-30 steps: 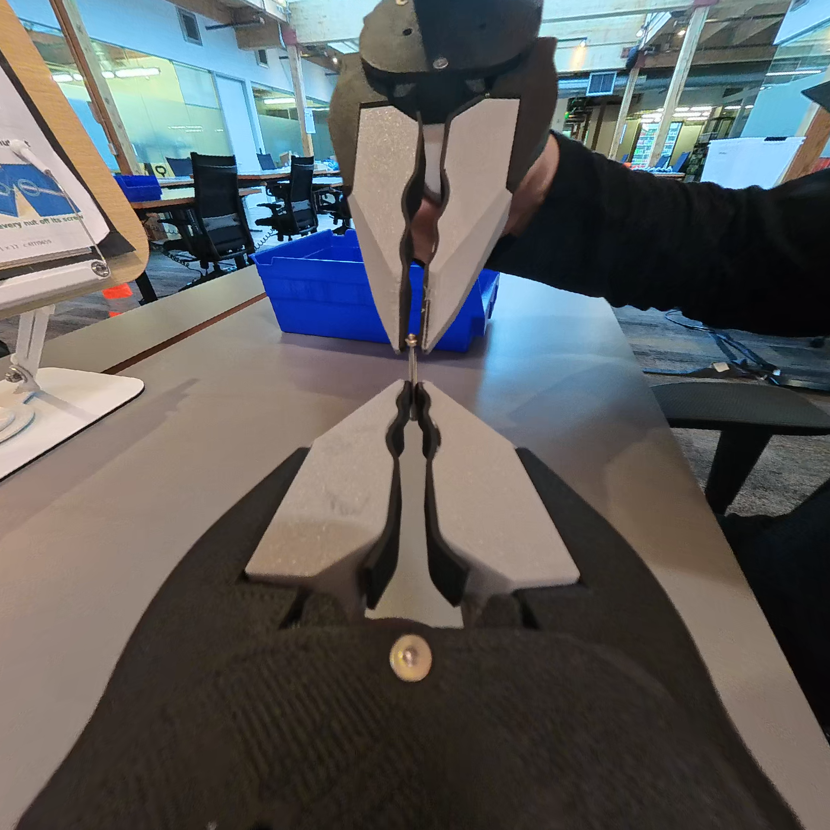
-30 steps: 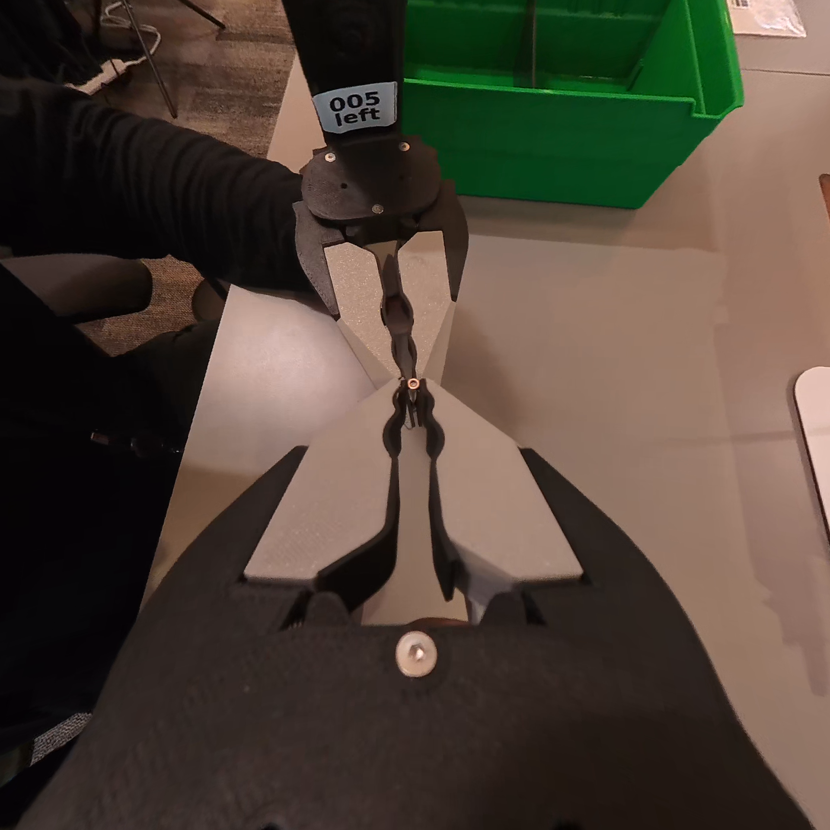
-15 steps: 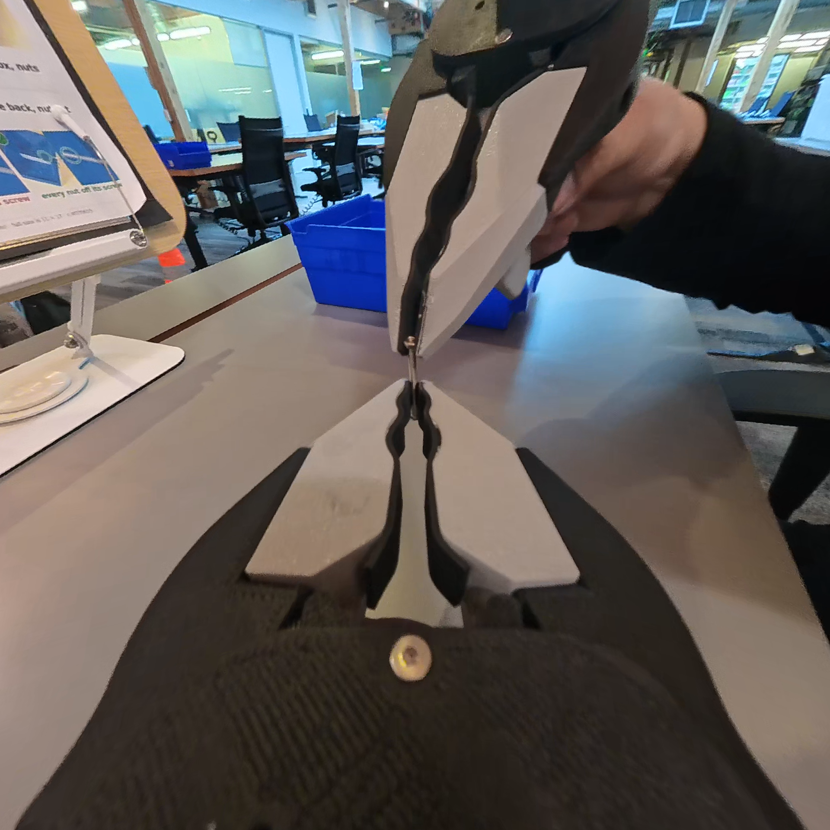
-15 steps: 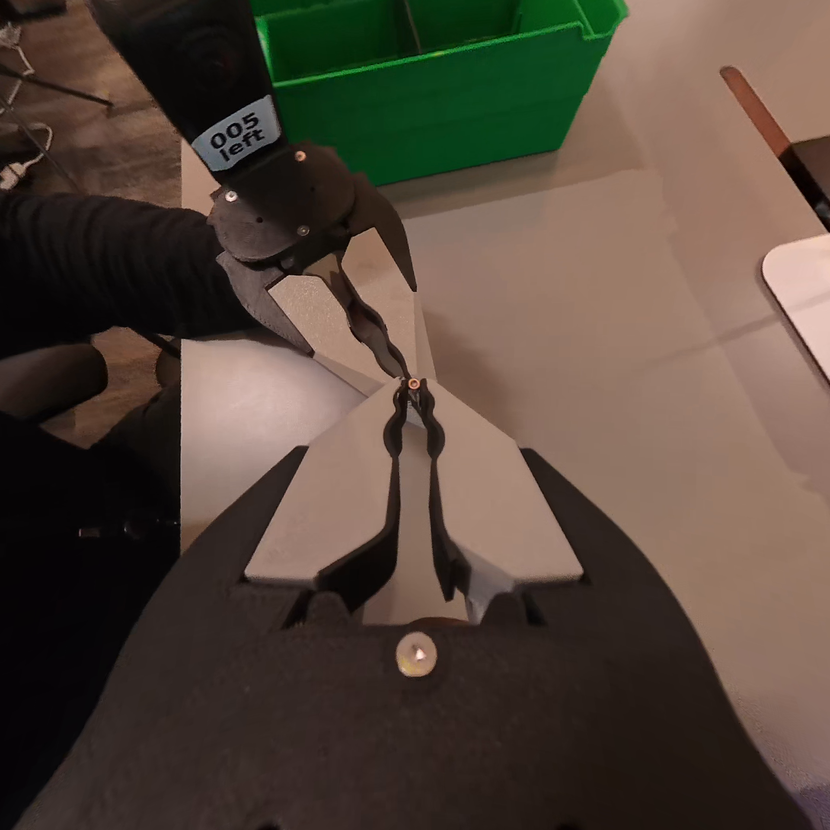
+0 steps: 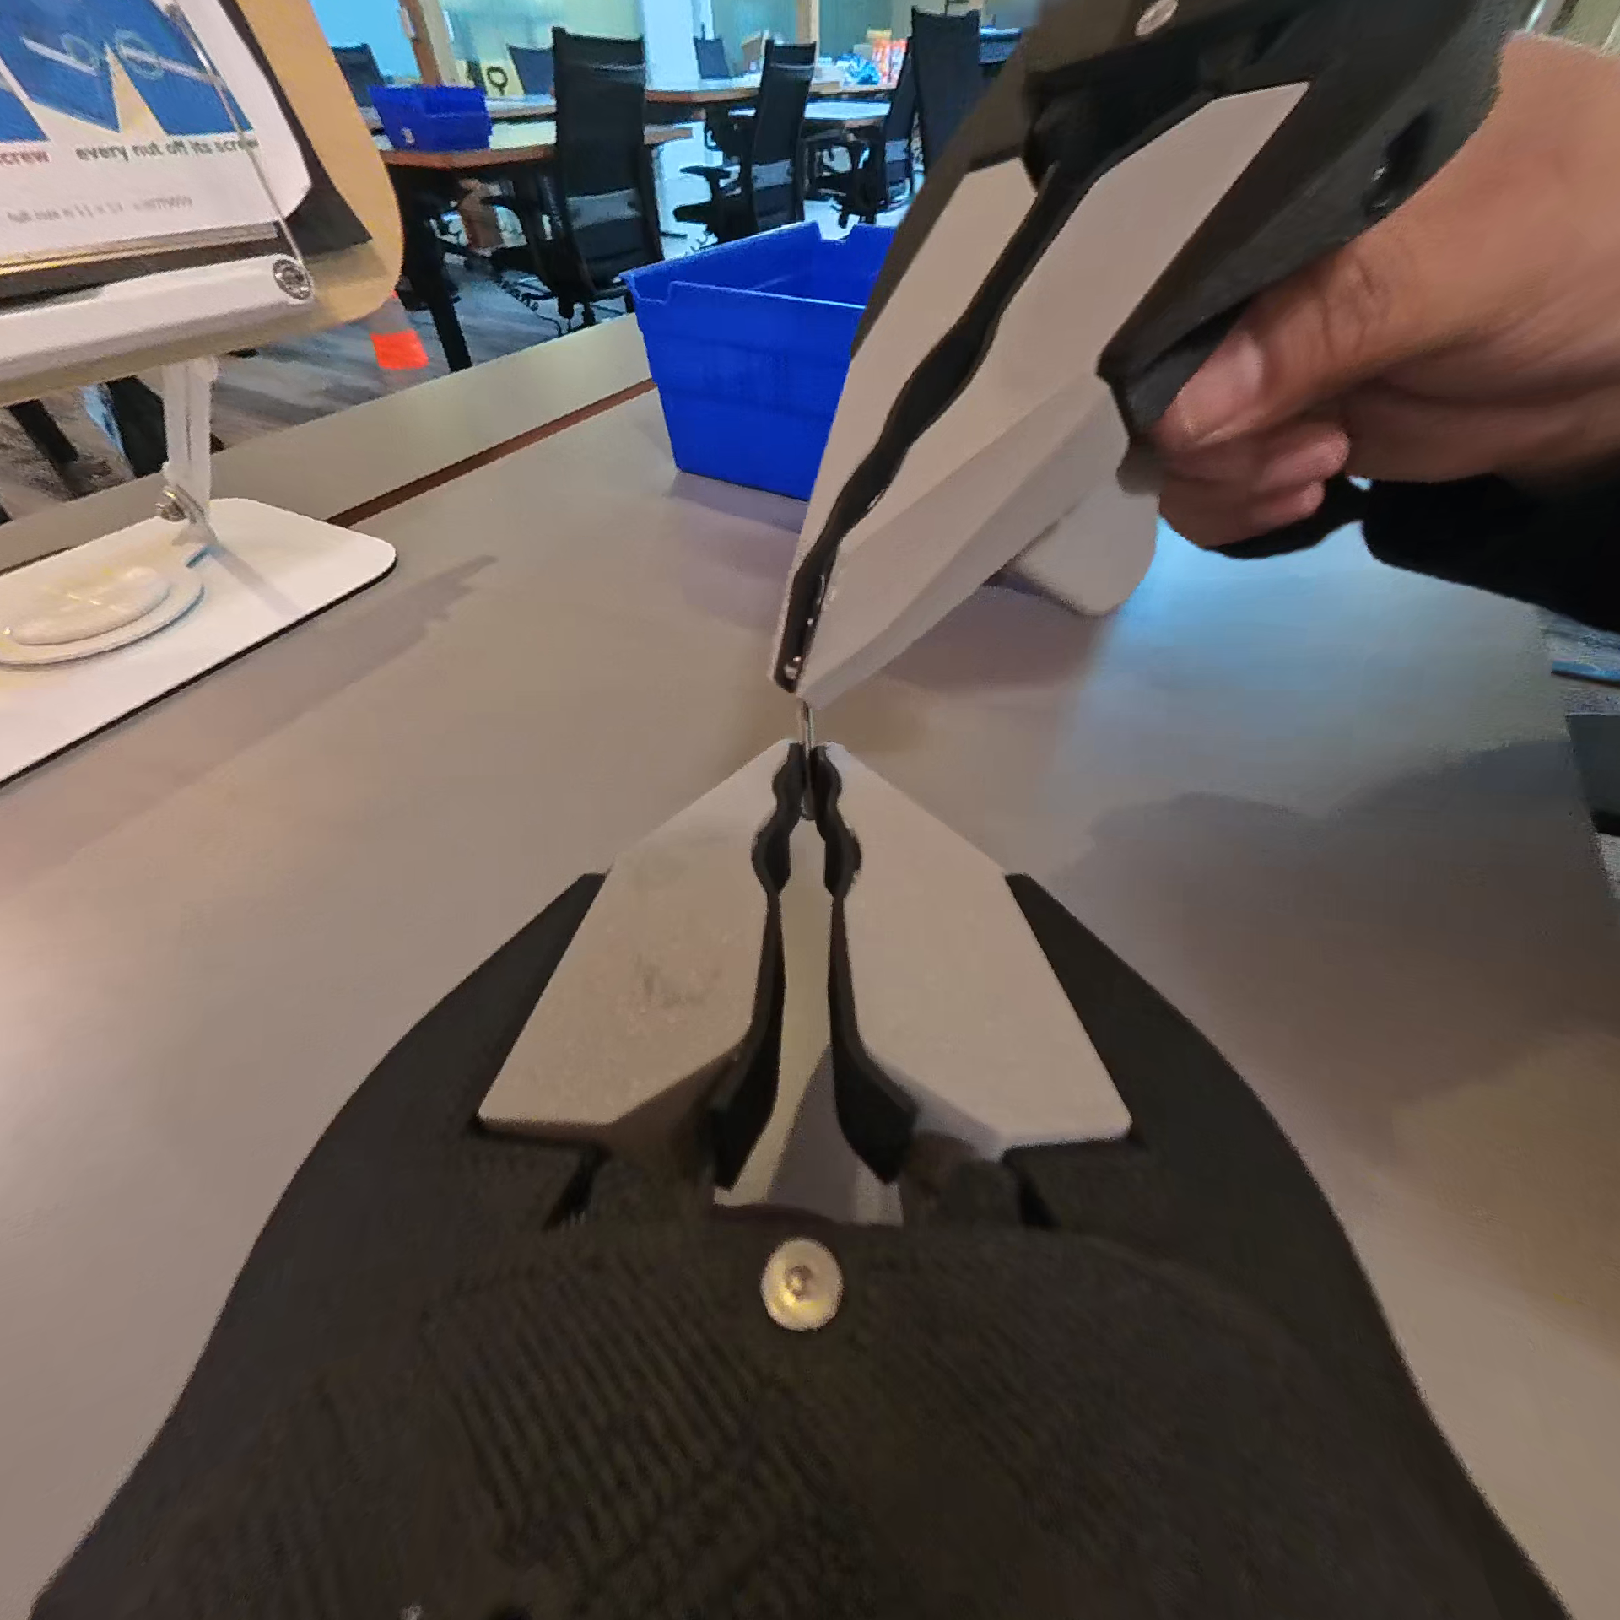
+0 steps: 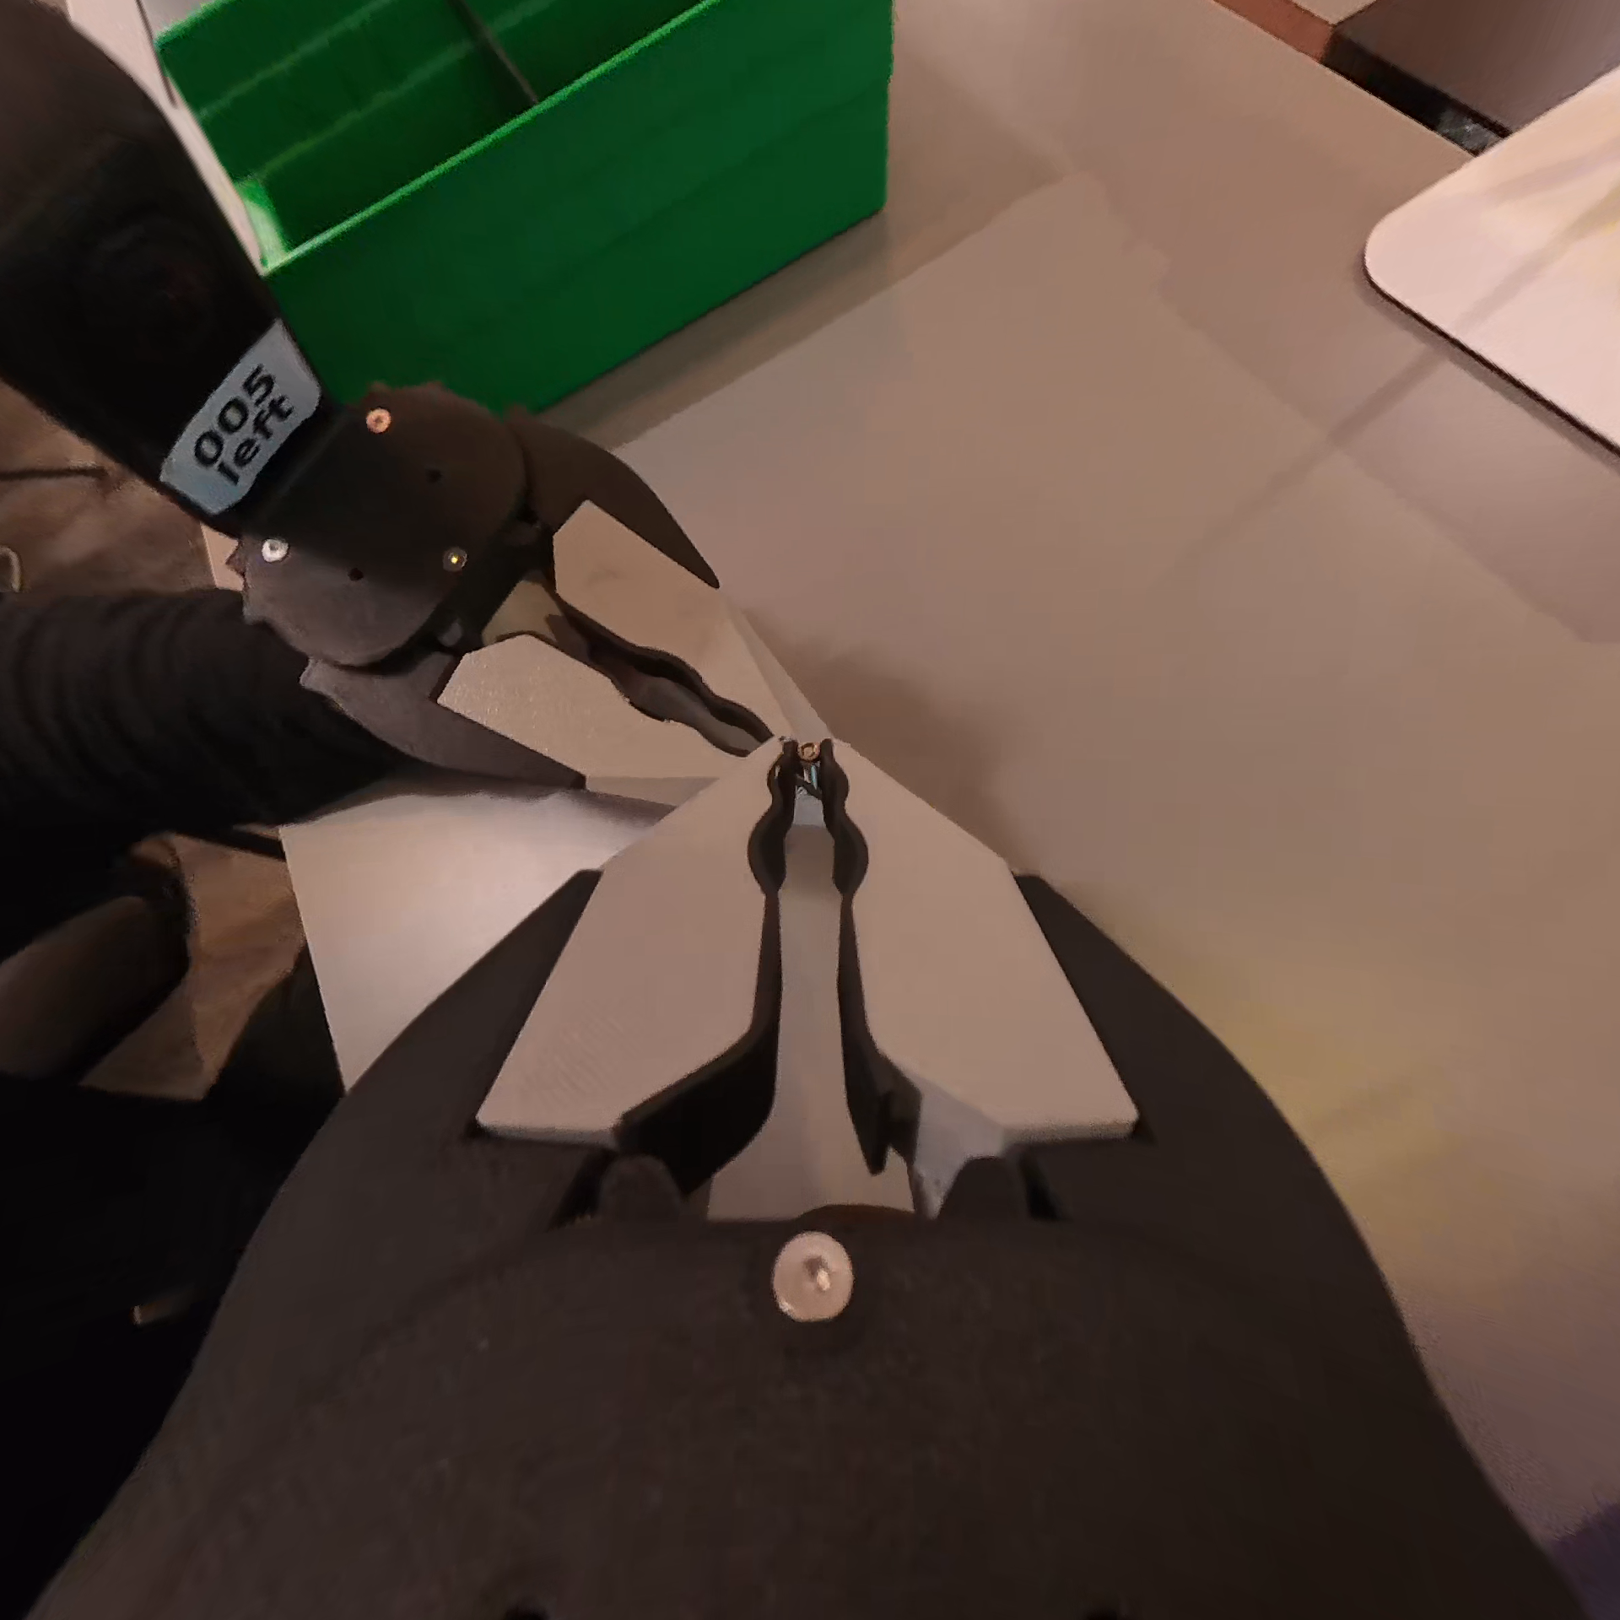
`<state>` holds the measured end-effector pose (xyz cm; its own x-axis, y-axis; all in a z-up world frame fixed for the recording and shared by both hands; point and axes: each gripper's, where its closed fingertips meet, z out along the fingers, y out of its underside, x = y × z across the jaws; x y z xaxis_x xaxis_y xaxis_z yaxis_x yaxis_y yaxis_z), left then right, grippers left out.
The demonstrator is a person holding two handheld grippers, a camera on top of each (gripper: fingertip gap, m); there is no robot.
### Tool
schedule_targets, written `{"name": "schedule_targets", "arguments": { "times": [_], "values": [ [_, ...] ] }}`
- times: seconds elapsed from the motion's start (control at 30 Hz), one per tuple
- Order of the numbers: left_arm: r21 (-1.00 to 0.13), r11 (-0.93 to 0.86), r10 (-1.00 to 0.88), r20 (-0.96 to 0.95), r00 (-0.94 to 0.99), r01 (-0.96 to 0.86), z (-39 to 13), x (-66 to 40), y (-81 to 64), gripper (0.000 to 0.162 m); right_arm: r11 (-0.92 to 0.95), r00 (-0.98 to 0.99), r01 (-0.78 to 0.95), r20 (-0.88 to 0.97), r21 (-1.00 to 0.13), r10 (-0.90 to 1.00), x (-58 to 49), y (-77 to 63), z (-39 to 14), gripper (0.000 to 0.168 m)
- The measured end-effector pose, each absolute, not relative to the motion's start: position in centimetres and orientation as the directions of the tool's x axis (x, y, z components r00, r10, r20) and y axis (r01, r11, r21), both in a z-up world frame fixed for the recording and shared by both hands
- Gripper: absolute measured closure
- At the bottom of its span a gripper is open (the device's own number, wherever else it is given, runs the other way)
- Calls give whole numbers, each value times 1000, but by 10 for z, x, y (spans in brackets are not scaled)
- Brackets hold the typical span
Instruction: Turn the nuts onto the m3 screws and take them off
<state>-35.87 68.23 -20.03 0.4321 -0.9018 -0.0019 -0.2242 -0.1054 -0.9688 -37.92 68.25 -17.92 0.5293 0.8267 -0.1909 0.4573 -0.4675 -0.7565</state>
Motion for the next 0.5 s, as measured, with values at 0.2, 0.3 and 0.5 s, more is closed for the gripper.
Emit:
{"name": "schedule_targets", "arguments": {
  "times": [0.2, 0.3, 0.5],
  "values": [
    [-962, -115, -888, -13, 459, -250, -204, -357, 683, 162, -524, 609, 410, -204, -747, 767, -376, 683, -183, 166],
    [-961, -116, -887, -14, 462, -250, -205, -356, 682, 162, -537, 634, 406, -195, -740, 748, -375, 682, -183, 166],
    [-957, -129, -887, -6, 462, -261, -207, -355, 682, 162, -542, 645, 407, -188, -735, 740, -373, 683, -185, 166]
  ]
}}
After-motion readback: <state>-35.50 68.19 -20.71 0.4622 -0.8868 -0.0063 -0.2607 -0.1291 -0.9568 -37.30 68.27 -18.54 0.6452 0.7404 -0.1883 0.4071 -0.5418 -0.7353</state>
